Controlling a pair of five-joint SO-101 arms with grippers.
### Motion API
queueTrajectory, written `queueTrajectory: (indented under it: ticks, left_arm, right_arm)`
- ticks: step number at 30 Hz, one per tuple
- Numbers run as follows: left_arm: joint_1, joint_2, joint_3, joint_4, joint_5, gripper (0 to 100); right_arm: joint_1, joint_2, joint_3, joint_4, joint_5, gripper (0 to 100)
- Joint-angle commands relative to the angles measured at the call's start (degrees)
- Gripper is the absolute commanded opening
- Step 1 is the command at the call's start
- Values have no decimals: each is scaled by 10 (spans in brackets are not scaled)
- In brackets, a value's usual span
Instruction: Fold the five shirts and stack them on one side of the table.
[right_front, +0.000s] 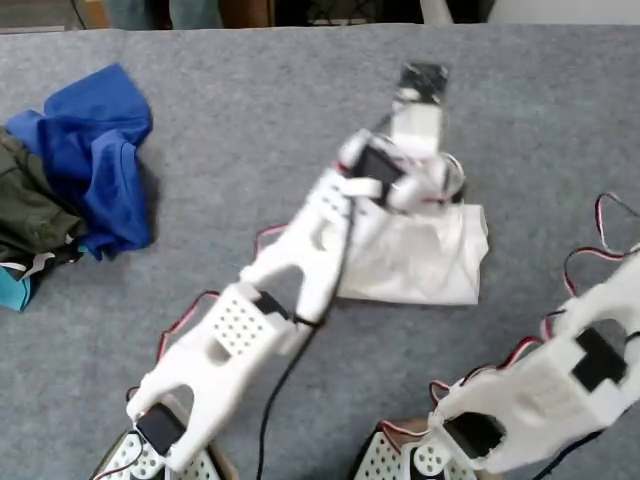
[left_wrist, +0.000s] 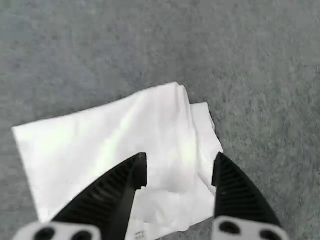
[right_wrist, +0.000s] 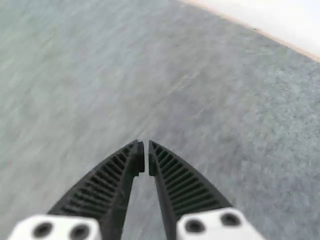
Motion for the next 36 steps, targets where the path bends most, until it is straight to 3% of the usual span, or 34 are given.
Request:
queueTrajectory:
  ticks: [1, 3, 7, 10, 13, 16, 19, 24, 27, 32, 36]
  left_arm:
    - [-73, -67, -58, 59, -76, 105]
    - [-131, -70, -44, 59, -135, 20]
    - [-258, -77, 14, 61, -164, 30]
    - [-340, -107, 92, 62, -206, 29]
    - [-385, -173, 272, 62, -205, 30]
    - [-384, -286, 504, 48, -205, 30]
    - [-368, -403, 752, -76, -201, 30]
    - [-364, -549, 1148, -411, -200, 30]
    - [-365, -584, 1268, -553, -200, 30]
    - [-365, -588, 1274, -579, -200, 30]
    - [-365, -588, 1273, -579, -201, 30]
  right_arm:
    - [-67, -112, -31, 144, 64, 32]
    - [-120, -152, -31, 195, 119, 32]
    - [-257, -193, -31, 293, 235, 32]
    - [-338, -189, -31, 345, 267, 32]
    - [-378, -173, -44, 350, 266, 16]
    - [-411, -134, -85, 372, 255, 15]
    - [-429, -73, -153, 410, 242, 15]
    - [-464, 60, -297, 491, 231, 15]
    - [-484, 150, -362, 535, 231, 15]
    - [-486, 273, -411, 606, 231, 15]
    - [-484, 269, -407, 673, 233, 15]
